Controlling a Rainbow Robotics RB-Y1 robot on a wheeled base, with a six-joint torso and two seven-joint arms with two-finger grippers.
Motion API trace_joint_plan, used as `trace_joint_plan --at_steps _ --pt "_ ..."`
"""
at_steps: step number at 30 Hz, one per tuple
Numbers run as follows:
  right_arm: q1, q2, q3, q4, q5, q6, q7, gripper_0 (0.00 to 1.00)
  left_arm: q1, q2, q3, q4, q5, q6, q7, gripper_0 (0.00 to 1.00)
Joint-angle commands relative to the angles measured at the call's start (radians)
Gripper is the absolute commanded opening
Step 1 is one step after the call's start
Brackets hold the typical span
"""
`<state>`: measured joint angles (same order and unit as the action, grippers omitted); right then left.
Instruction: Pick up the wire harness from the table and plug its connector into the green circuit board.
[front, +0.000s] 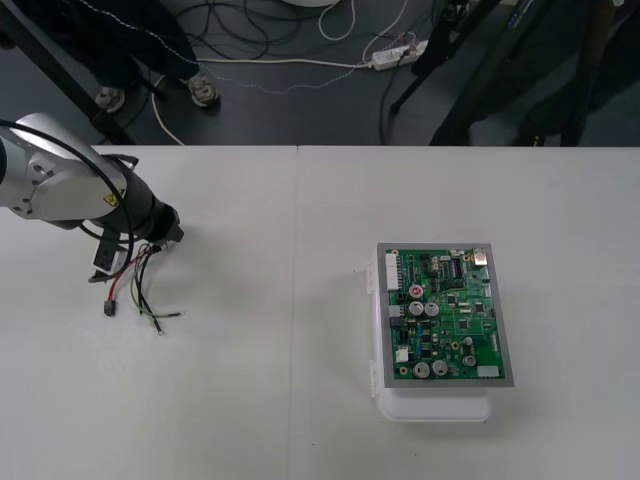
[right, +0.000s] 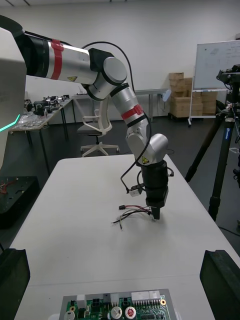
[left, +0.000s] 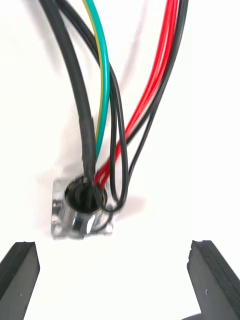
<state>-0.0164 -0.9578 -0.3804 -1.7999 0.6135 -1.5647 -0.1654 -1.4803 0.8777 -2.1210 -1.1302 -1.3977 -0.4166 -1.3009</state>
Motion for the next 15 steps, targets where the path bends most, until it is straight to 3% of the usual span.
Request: trace_joint_plan --at_steps 1,15 --pt "-0.004 0.002 0.012 0.002 0.003 -0.006 0.034 1.00 0.031 -0.029 -0.010 0.040 -0.004 0.056 -0.141 0.87" --pt "-0.004 0.002 0.012 0.002 0.003 -0.006 0.034 1.00 0.068 -0.080 -0.008 0.104 0.002 0.075 -0.138 0.87"
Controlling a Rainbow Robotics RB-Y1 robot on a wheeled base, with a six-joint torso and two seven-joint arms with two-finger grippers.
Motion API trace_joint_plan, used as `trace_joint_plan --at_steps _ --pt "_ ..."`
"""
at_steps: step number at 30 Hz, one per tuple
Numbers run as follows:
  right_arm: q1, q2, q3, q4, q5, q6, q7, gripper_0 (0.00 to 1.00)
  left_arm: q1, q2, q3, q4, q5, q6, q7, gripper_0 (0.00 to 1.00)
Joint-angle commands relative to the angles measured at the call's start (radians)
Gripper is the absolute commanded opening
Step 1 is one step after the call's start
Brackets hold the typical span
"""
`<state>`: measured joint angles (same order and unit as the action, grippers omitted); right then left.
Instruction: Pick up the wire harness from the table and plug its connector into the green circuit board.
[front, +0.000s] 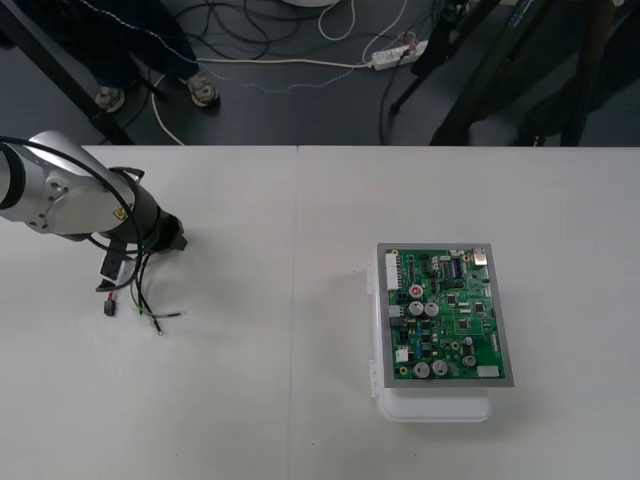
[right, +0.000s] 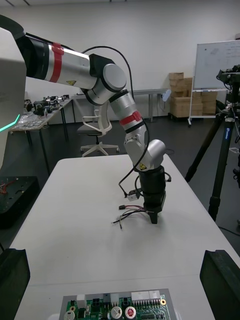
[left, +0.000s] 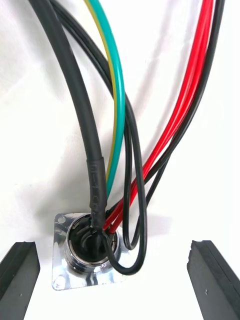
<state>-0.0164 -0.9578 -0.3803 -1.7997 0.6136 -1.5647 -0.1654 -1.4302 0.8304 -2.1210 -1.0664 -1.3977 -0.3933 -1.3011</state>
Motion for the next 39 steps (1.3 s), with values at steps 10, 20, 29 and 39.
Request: trace_joint_plan --at_steps 10,20,29,39 --pt "-0.004 0.002 0.012 0.002 0.003 -0.006 0.034 1.00 0.025 -0.036 -0.010 0.042 0.002 0.051 -0.141 0.87" --pt "-0.004 0.002 0.012 0.002 0.003 -0.006 0.034 1.00 0.034 -0.036 -0.010 0.040 0.006 0.051 -0.138 0.87" --pt "-0.004 0.002 0.012 0.002 0.003 -0.006 0.034 1.00 0.042 -0.036 -0.010 0.040 0.008 0.051 -0.138 0.87" --pt "-0.004 0.002 0.012 0.002 0.003 -0.006 0.034 1.00 0.043 -0.039 -0.010 0.040 0.006 0.051 -0.144 0.00"
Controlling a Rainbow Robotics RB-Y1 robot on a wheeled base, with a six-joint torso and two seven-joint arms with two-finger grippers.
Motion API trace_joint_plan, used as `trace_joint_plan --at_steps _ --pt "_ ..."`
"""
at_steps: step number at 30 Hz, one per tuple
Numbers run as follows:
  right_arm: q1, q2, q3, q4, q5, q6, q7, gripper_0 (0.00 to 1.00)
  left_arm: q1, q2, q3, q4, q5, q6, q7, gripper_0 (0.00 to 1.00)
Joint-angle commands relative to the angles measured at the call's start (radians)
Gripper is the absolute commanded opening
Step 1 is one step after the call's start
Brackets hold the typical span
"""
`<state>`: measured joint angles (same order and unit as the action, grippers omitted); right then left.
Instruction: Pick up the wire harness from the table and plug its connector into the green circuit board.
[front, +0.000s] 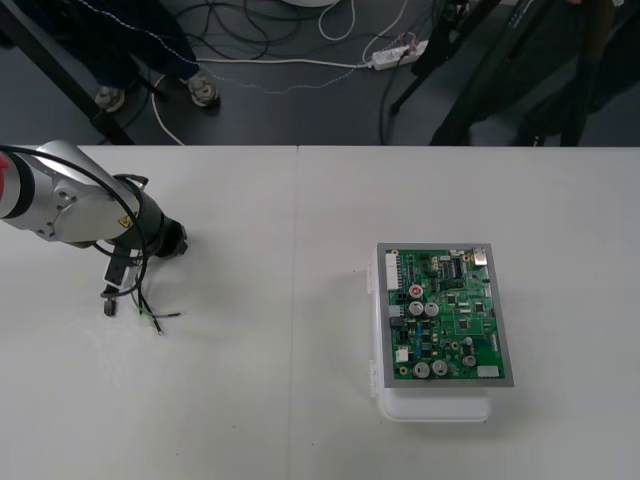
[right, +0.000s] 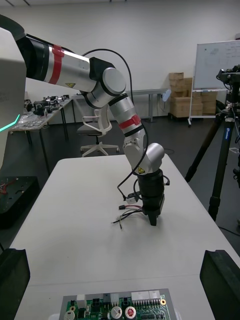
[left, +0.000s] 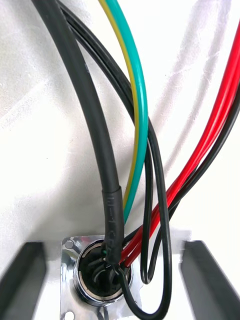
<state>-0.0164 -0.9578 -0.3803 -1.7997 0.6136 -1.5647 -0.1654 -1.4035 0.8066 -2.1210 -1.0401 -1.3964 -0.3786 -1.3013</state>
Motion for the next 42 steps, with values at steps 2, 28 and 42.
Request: trace_joint_plan --at_steps 2,28,42 --pt "-0.004 0.002 0.012 0.002 0.003 -0.006 0.034 1.00 0.015 -0.015 -0.010 0.014 0.005 0.036 -0.144 0.00" --pt "-0.004 0.002 0.012 0.002 0.003 -0.006 0.034 1.00 0.020 0.080 0.211 -0.017 0.013 -0.088 -0.173 0.00" --pt "-0.004 0.002 0.012 0.002 0.003 -0.006 0.034 1.00 0.020 0.301 0.532 -0.235 0.057 -0.315 -0.156 0.00"
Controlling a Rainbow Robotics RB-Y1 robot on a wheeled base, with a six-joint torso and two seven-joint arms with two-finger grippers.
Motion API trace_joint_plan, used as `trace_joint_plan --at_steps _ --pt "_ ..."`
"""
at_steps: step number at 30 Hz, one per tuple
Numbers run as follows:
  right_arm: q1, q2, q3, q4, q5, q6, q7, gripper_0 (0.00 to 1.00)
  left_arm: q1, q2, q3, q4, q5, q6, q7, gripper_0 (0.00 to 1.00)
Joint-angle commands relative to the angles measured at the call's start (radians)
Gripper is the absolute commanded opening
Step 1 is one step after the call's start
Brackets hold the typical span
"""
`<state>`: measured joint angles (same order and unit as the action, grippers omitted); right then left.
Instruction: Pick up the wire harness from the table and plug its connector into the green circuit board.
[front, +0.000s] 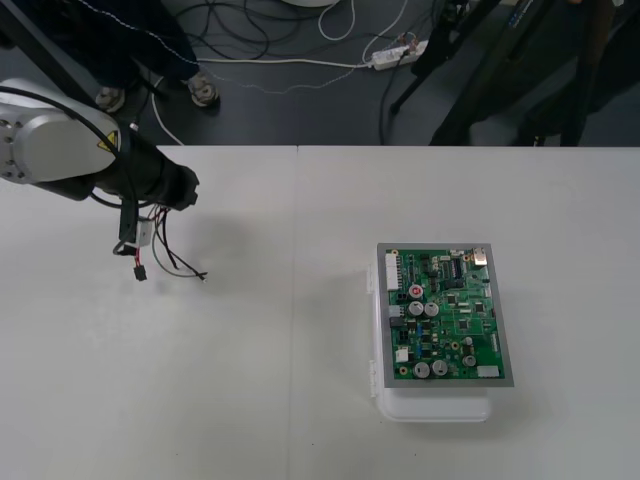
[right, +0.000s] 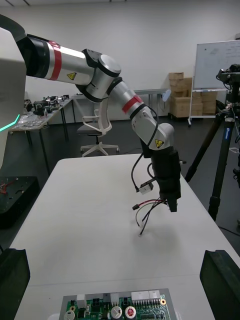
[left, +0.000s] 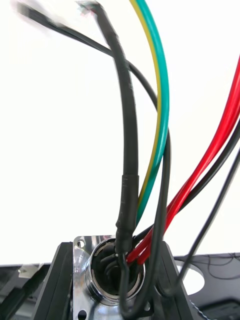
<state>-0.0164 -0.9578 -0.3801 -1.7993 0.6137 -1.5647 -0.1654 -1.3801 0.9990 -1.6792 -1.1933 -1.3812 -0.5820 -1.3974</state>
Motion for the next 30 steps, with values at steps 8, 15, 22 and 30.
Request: trace_joint_plan --at_steps 8,15,22,30 --pt "-0.004 0.002 0.012 0.002 0.003 -0.006 0.034 1.00 -0.004 0.227 0.161 -0.169 0.235 -0.148 -0.038 0.00" --pt "-0.004 0.002 0.012 0.002 0.003 -0.006 0.034 1.00 -0.004 0.303 0.199 -0.189 0.455 -0.197 -0.028 0.00" --pt "-0.004 0.002 0.012 0.002 0.003 -0.006 0.034 1.00 -0.004 0.348 0.279 -0.163 0.613 -0.291 -0.006 0.00" --pt "-0.004 0.002 0.012 0.002 0.003 -0.006 0.034 1.00 -0.004 0.372 0.326 -0.109 0.866 -0.378 0.028 0.00"
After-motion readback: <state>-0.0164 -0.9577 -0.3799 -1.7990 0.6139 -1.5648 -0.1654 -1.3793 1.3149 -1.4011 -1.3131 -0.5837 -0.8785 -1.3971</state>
